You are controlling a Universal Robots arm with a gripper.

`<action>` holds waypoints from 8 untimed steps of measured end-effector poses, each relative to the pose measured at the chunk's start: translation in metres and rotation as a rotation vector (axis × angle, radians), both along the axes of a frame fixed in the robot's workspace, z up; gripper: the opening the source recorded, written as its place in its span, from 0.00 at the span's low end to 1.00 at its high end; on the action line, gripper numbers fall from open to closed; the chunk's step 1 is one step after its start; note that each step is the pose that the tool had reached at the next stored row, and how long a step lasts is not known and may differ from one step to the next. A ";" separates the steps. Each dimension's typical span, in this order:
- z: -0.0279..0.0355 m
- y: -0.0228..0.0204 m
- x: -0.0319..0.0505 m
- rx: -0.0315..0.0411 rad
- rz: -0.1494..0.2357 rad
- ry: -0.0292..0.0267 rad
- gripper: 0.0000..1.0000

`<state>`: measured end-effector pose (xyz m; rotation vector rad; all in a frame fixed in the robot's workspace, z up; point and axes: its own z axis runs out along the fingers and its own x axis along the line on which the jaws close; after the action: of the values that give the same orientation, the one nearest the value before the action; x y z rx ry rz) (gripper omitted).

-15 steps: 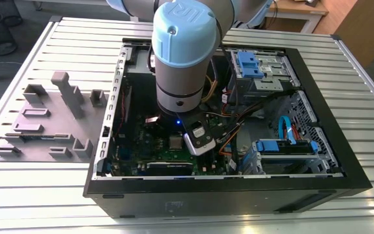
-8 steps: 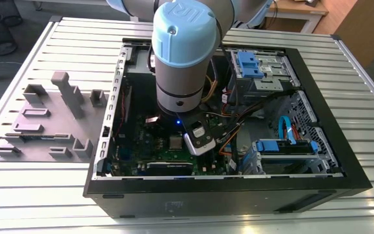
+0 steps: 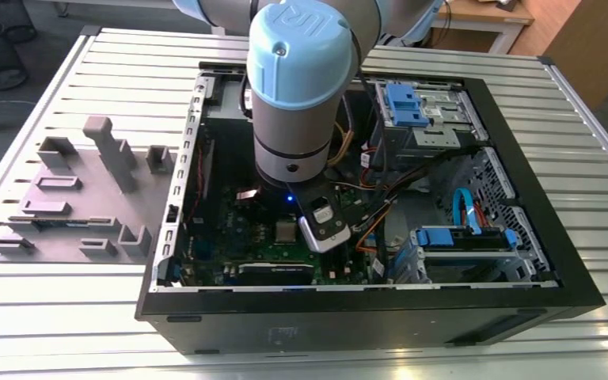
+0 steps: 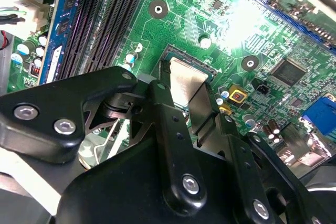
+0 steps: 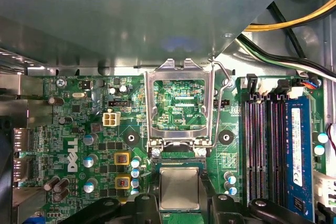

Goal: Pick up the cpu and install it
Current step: 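Place the cpu into insertion slot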

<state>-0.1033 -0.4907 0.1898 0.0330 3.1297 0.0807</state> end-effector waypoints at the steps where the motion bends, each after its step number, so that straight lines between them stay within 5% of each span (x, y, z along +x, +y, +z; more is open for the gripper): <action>1: 0.0003 0.0001 0.0000 0.0003 0.000 -0.0001 0.39; 8: 0.0012 0.0000 0.0000 0.0001 0.000 -0.0001 0.39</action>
<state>-0.1033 -0.4907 0.1910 0.0331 3.1296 0.0809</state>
